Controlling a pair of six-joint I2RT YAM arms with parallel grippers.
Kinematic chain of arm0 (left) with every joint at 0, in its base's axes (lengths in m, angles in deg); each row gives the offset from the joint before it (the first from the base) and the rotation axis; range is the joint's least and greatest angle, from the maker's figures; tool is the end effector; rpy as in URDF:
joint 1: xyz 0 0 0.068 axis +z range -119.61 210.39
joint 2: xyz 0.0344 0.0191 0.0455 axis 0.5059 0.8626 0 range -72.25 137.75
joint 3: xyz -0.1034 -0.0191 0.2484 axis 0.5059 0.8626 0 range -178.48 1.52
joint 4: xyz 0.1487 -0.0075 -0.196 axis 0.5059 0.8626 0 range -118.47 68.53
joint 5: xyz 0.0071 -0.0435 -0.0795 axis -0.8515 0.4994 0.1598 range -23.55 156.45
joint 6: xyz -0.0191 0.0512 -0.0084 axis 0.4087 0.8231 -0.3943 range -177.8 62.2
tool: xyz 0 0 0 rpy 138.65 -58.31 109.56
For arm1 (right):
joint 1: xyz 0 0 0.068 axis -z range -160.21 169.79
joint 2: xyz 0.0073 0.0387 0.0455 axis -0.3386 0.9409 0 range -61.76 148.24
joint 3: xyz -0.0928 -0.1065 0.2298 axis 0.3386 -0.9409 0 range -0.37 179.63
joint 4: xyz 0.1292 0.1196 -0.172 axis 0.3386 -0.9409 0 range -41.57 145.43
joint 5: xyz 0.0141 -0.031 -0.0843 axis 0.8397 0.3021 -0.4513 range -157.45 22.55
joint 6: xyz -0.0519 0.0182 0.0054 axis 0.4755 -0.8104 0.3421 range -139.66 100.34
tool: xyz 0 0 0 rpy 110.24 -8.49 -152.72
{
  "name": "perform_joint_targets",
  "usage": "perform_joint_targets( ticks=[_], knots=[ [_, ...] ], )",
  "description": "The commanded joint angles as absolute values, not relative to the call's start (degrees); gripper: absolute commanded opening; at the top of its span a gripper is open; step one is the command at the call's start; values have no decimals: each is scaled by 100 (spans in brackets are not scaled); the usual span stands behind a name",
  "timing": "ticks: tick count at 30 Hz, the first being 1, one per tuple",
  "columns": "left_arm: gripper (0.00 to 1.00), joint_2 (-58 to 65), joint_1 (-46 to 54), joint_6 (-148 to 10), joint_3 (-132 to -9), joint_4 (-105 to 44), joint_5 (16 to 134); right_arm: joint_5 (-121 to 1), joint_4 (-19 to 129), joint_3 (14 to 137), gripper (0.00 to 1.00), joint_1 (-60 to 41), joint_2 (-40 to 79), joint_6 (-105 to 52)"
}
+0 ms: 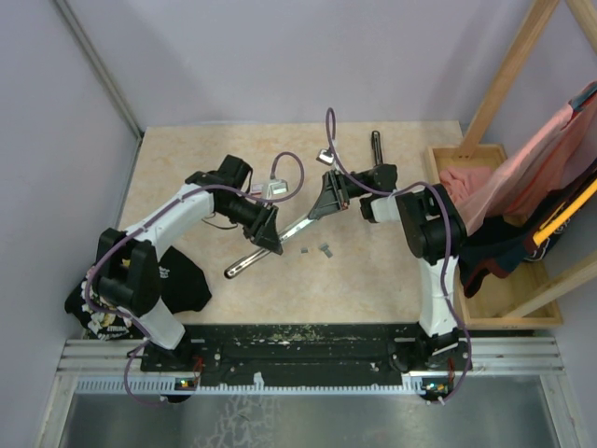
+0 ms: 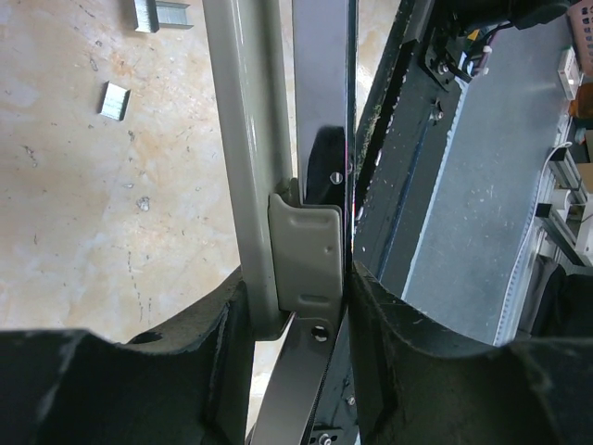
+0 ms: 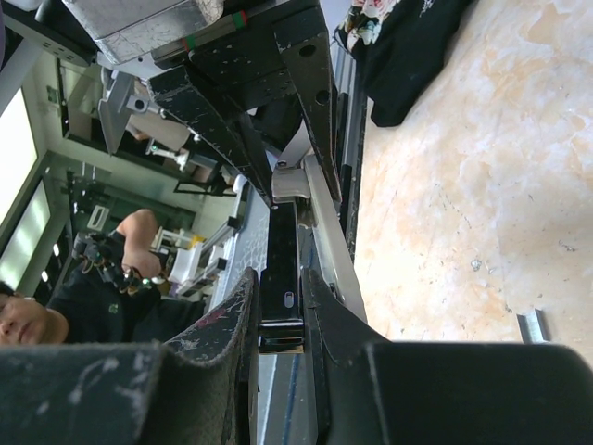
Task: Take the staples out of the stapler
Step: Unload the staple at the center of the board.
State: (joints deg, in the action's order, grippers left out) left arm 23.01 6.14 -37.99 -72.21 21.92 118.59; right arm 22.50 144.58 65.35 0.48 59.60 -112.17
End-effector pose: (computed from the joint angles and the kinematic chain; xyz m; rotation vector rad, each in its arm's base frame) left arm 0.2692 -0.1540 0.2528 1.1565 2.3217 -1.2801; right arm 0.3613 0.1664 0.2222 -0.9022 1.9231 2.1141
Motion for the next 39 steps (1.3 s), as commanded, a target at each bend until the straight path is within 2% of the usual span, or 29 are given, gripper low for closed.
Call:
perform_joint_targets(
  ticks=[1, 5, 10, 15, 25, 27, 29, 30, 31, 35, 39],
  knots=[
    [0, 2289, 639, -4016, -7309, 1631, 11248, 2310, 15421, 6742, 0, 3, 5867, -11426],
    [0, 2278, 690, -4065, -7361, 1629, 11246, 2352, 15422, 6749, 1, 2, 5874, -11423],
    [0, 2200, 712, -4001, -7333, 1472, 11430, 2388, 15419, 6737, 14, 1, 5840, -11431],
    [0, 2101, 735, -3893, -7166, 1084, 11735, 2489, 15421, 6696, 32, -14, 5786, -11413],
    [0, 2118, 870, -3964, -7023, 622, 11766, 2587, 15417, 6759, 44, -13, 5776, -11735],
    [0, 2090, 919, -4020, -7008, 564, 11766, 2582, 15422, 6825, 56, -3, 5845, -11940],
    [0, 1990, 921, -4029, -6936, 448, 11721, 2503, 15419, 6854, 77, 13, 5865, -12002],
    [0, 1896, 925, -4038, -6891, 356, 11687, 2395, 15415, 6841, 83, 24, 5846, -12003],
    [0, 1819, 921, -4040, -6832, 277, 11664, 2267, 15414, 6818, 85, 44, 5816, -12003],
    [0, 1560, 925, -4082, -6611, -64, 11699, 1718, 15403, 6617, 87, 96, 5528, -11769],
    [0, 1398, 930, -4130, -6477, -232, 11799, 1296, 14140, 6244, 87, 143, 5058, -10415]
  ],
)
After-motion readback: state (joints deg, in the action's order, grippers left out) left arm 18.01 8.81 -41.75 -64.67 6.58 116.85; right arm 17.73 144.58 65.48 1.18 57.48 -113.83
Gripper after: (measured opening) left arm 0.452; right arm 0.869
